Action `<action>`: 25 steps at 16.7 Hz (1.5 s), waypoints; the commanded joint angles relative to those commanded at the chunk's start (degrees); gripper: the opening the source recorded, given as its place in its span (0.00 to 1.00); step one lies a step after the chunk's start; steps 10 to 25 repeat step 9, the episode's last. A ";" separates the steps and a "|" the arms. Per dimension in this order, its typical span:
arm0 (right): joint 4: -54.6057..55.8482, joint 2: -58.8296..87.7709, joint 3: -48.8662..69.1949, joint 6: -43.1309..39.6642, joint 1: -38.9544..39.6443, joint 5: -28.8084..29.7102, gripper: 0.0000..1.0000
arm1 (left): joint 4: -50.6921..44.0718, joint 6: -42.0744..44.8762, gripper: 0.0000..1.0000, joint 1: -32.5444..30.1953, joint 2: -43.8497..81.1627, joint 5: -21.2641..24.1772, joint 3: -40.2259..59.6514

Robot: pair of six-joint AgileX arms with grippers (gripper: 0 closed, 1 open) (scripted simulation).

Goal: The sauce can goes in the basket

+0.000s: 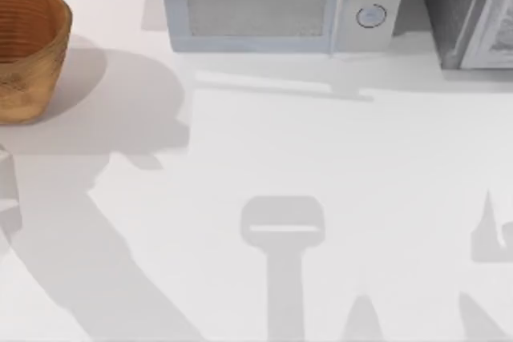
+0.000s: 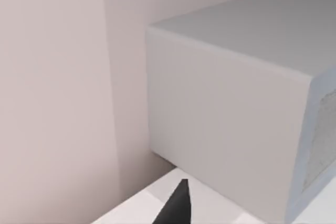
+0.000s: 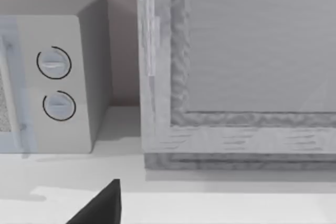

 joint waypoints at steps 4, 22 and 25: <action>0.00 0.00 0.00 0.00 0.00 0.00 1.00 | 0.00 0.00 1.00 0.00 0.00 0.00 0.00; 0.00 0.00 0.00 0.00 0.00 0.00 1.00 | 0.00 0.00 1.00 0.00 0.00 0.00 0.00; 0.00 0.00 0.00 0.00 0.00 0.00 1.00 | 0.00 0.00 1.00 0.00 0.00 0.00 0.00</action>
